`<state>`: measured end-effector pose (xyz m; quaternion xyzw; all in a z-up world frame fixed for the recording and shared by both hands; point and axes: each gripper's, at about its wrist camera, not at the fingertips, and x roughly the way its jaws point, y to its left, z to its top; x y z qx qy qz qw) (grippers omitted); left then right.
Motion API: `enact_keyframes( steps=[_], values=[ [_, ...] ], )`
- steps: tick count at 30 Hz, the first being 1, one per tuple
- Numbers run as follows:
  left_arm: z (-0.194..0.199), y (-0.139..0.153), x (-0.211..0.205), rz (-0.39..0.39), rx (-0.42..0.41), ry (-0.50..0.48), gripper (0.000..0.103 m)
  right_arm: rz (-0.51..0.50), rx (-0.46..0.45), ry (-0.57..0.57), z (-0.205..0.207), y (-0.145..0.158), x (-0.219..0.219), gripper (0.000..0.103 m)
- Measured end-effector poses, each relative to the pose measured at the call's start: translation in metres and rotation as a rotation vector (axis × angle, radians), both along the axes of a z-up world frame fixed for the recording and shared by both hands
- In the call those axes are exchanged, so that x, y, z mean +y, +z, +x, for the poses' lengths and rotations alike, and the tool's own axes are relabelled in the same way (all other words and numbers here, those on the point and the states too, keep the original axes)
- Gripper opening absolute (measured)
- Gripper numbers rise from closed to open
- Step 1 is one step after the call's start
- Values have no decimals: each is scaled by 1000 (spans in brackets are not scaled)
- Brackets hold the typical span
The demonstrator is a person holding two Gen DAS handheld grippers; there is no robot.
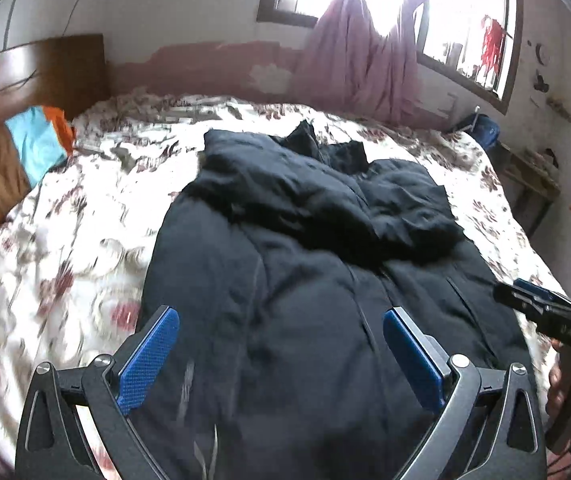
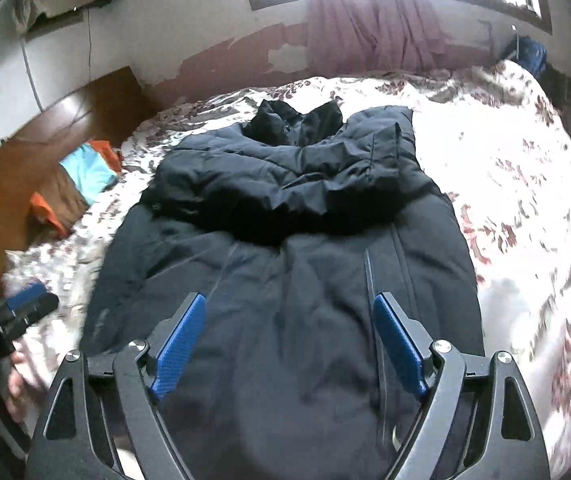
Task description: Fold large clothes
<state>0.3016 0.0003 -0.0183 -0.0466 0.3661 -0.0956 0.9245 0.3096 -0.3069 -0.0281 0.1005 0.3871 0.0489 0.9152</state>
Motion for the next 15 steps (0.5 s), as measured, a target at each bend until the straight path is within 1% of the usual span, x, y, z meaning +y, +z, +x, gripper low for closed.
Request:
enact_keyframes(
  steps=[3,4,6,8,10,12,15],
  values=[
    [-25,12,-1,-4,49,-8,103,65,48,18,-18,13,-10,86],
    [-31,15,-3,1,78,-9,103,78,63,21,-21,15,-12,86],
    [-38,23,-8,3,131,-33,103,119,106,36,-23,19,-19,86],
    [-41,31,-14,13,164,-55,103,138,133,52,-20,19,-24,87],
    [-35,39,-20,36,193,-65,103,133,140,69,-12,17,-27,87],
    [-22,45,-23,50,212,-77,103,103,127,68,4,16,-33,87],
    [18,46,-26,61,212,-86,103,64,73,25,40,15,-45,87]
  ],
)
